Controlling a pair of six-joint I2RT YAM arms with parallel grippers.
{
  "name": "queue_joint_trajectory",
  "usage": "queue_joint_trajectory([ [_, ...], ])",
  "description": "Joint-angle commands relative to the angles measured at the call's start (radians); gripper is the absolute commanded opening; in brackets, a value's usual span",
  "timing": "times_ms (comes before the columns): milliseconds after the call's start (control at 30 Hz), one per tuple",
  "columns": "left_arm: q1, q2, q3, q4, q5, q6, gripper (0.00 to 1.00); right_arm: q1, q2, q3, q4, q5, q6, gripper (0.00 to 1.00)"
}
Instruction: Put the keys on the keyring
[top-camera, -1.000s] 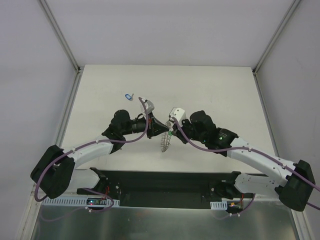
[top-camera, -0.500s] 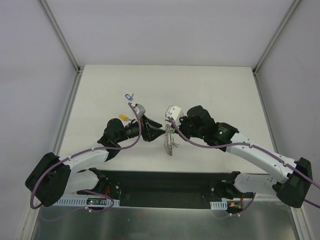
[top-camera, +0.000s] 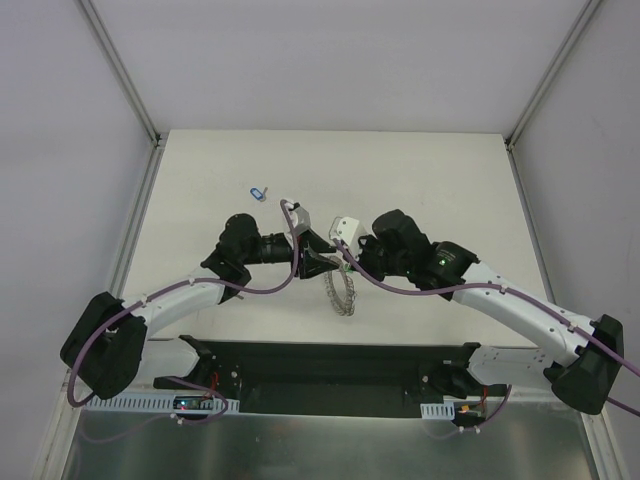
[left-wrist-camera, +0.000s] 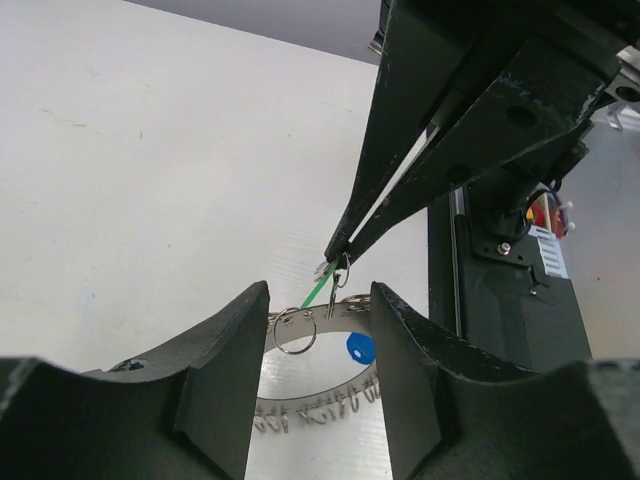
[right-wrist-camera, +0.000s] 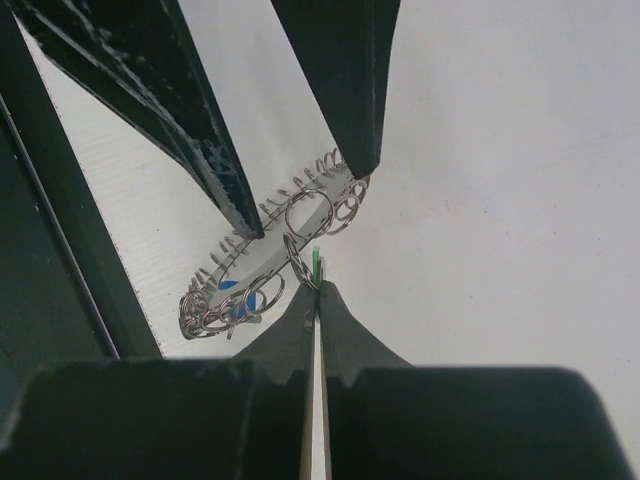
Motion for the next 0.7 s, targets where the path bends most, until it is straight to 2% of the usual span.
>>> queue_joint_trajectory([
  [0, 0.007, 0.055, 0.072, -0.029, 0.132, 0.095, 0.43, 0.007, -0.006, 0.054, 0.014, -0.013, -0.013, 0.01],
  [233, -0.003, 0.109, 0.075, -0.052, 0.161, 0.150, 0.42, 0.007, -0.004, 0.059, 0.016, -0.007, -0.013, 0.02],
  [667, -0.024, 0.168, 0.138, -0.082, 0.157, 0.173, 0.31, 0.007, 0.011, 0.063, 0.014, -0.012, -0.007, 0.01],
])
